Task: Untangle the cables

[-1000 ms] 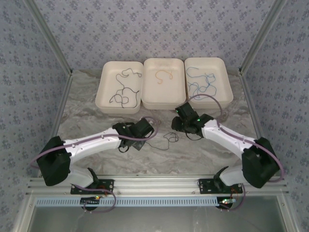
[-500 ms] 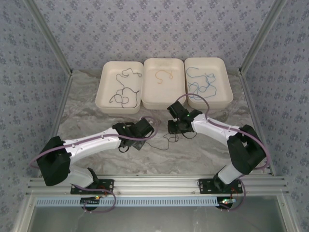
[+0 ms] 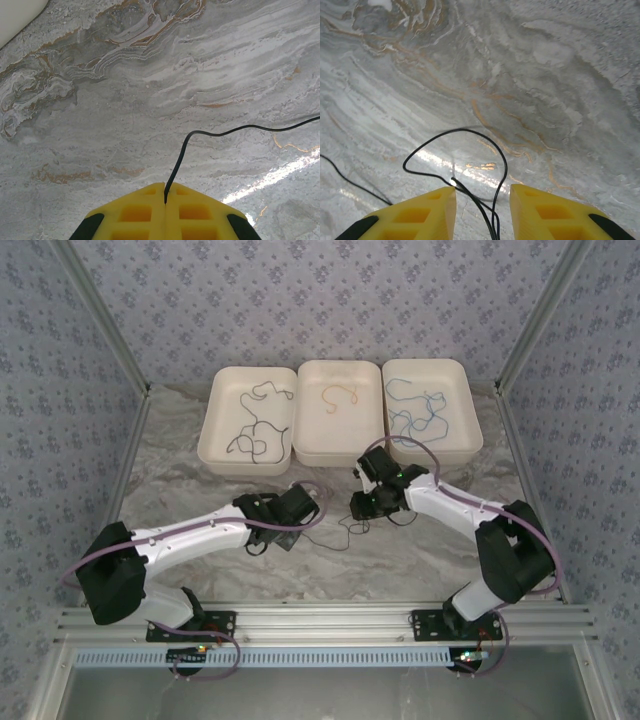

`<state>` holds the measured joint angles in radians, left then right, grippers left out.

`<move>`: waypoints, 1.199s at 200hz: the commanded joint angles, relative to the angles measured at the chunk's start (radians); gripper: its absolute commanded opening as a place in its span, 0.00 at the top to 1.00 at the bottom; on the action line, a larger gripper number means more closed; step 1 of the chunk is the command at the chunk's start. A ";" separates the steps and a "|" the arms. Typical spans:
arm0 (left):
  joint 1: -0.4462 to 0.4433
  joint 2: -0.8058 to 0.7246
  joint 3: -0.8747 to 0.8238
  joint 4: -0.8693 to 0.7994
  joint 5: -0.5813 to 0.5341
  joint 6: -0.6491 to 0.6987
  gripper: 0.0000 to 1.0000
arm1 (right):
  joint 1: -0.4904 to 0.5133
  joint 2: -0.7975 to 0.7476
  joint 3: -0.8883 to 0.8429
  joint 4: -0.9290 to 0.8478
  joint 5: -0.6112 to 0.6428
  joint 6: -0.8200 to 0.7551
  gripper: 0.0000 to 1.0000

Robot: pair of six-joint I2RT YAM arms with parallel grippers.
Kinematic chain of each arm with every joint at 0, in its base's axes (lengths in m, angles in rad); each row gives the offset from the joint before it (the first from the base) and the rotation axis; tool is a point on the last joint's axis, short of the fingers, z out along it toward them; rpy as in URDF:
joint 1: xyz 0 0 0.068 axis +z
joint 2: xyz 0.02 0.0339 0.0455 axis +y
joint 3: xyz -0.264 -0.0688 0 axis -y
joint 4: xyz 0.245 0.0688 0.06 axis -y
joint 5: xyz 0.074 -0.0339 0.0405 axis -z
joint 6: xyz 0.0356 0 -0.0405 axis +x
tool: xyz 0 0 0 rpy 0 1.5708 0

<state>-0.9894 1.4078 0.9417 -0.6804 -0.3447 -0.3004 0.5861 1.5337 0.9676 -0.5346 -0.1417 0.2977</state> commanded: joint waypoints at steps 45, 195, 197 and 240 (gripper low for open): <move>-0.001 0.004 0.007 -0.004 0.010 -0.012 1.00 | -0.040 0.015 -0.014 -0.001 -0.156 -0.081 0.67; -0.003 0.015 0.020 -0.004 0.018 -0.009 1.00 | -0.052 0.037 -0.001 -0.013 -0.154 -0.087 0.88; -0.003 0.015 0.019 -0.004 0.017 -0.010 1.00 | -0.052 0.035 -0.001 -0.013 -0.152 -0.086 0.90; -0.019 0.020 0.019 -0.004 0.033 -0.004 1.00 | -0.085 -0.087 0.052 -0.011 -0.048 -0.024 1.00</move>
<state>-0.9913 1.4166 0.9417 -0.6796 -0.3286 -0.3000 0.5339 1.5494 0.9596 -0.5354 -0.2623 0.2321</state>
